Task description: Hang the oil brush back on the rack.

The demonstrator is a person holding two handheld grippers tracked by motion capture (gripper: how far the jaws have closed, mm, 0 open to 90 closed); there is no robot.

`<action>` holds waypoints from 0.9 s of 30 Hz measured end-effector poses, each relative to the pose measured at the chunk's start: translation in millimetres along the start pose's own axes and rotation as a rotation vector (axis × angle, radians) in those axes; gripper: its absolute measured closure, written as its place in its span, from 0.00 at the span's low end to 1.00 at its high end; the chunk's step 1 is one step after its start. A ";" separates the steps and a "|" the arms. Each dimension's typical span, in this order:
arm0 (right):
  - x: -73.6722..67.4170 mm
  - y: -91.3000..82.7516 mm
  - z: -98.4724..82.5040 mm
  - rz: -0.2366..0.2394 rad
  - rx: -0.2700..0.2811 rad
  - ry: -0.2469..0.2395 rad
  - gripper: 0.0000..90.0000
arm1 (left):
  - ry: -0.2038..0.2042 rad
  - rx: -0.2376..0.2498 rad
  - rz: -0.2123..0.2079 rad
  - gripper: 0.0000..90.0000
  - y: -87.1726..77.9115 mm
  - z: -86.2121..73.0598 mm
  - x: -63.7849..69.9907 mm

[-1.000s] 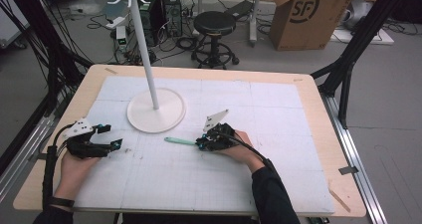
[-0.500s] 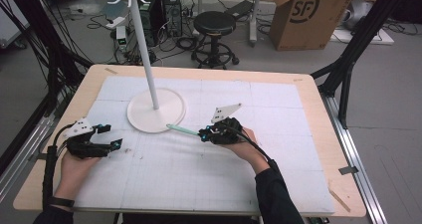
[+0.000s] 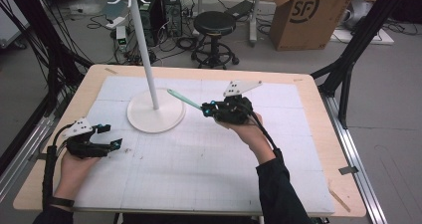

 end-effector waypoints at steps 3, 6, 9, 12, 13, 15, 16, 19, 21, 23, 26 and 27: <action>-2.1 -9.2 19.2 -0.015 0.035 -0.016 0.92 | 0.001 -0.002 0.003 0.25 0.0 0.0 0.0; -3.3 -18.1 37.9 -0.022 0.060 -0.022 0.92 | 0.002 -0.001 0.001 0.25 0.2 0.0 0.0; -5.0 -27.7 57.5 -0.034 0.092 -0.031 0.92 | 0.003 -0.002 0.002 0.25 0.0 0.0 -0.1; -6.6 -37.1 76.3 -0.049 0.111 -0.038 0.92 | 0.003 -0.002 0.000 0.25 0.1 0.0 0.1; -6.9 -40.4 81.9 -0.051 0.121 -0.041 0.92 | 0.003 -0.003 0.000 0.25 0.1 0.0 0.1; -7.2 -46.4 92.8 -0.057 0.136 -0.040 0.92 | 0.004 -0.003 -0.001 0.25 0.0 0.0 0.0; -7.2 -49.3 97.8 -0.061 0.141 -0.045 0.92 | 0.003 -0.003 -0.001 0.25 0.1 0.0 0.0; -7.1 -56.2 110.3 -0.074 0.140 -0.060 0.92 | 0.004 -0.004 -0.001 0.25 0.2 0.0 0.2; -6.5 -60.3 116.8 -0.080 0.141 -0.063 0.92 | 0.005 -0.005 0.000 0.26 0.3 0.1 0.3; -5.5 -66.8 125.0 -0.081 0.153 -0.066 0.92 | 0.004 -0.004 -0.001 0.26 0.3 0.1 0.2; -6.1 -70.8 130.3 -0.080 0.154 -0.066 0.92 | 0.005 -0.004 -0.001 0.26 0.3 0.1 0.2; -6.3 -72.8 132.9 -0.081 0.156 -0.066 0.92 | 0.005 -0.005 0.000 0.26 0.3 0.1 0.3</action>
Point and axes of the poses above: each handheld gripper's, and its own axes: y roughly forward along the jaws, z roughly out of its top, x roughly to its right, the point moved 1 cm from there along y, roughly forward along the jaws, and after that the axes turned 7 degrees about -x, right-handed, at the moved point
